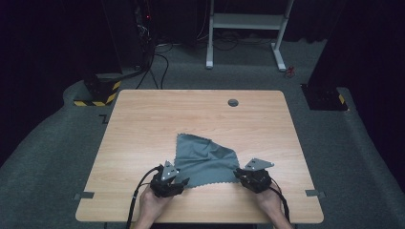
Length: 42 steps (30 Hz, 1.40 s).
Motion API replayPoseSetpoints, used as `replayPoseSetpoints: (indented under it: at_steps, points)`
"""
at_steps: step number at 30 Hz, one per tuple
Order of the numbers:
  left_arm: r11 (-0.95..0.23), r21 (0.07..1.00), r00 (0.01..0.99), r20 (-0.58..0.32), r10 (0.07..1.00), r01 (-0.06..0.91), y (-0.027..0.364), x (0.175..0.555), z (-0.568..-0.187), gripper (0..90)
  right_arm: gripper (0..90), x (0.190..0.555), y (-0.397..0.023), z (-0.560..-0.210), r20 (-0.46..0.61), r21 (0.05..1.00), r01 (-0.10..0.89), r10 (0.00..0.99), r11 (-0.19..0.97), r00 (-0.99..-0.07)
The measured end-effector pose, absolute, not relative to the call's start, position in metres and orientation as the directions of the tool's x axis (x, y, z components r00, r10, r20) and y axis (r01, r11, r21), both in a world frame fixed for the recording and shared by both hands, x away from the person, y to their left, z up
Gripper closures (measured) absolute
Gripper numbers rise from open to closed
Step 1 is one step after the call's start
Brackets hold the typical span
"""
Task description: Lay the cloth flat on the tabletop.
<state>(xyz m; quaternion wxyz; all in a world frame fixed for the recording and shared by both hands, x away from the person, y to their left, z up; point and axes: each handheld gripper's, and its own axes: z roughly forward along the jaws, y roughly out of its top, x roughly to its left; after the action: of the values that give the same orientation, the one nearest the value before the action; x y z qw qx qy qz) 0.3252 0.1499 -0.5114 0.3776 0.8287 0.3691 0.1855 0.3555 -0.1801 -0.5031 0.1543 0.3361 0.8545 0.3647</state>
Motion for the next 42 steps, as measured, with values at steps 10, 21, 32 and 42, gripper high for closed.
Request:
replayPoseSetpoints:
  at_steps: [10, 21, 32, 42]
  points:
    - [-0.471, 0.719, 0.659, 0.024, 0.752, 0.511, 0.147, 0.323, -0.518, 62.2, 81.8, 0.35, -0.175, -0.516, -0.035, 0.697, 0.465, 0.673, 0.547, -0.739]
    - [-0.505, 0.701, 0.686, 0.031, 0.726, 0.503, 0.15, 0.326, -0.516, 89.1, 88.9, 0.34, -0.176, -0.515, -0.047, 0.693, 0.442, 0.647, 0.57, -0.761]
    - [-0.511, 0.699, 0.722, -0.011, 0.692, 0.5, 0.163, 0.314, -0.508, 89.9, 88.9, 0.315, -0.174, -0.504, -0.05, 0.694, 0.392, 0.583, 0.604, -0.811]
    - [-0.455, 0.72, 0.678, -0.029, 0.734, 0.524, 0.166, 0.323, -0.505, 67.8, 80.3, 0.32, -0.173, -0.504, -0.001, 0.725, 0.404, 0.588, 0.557, -0.809]
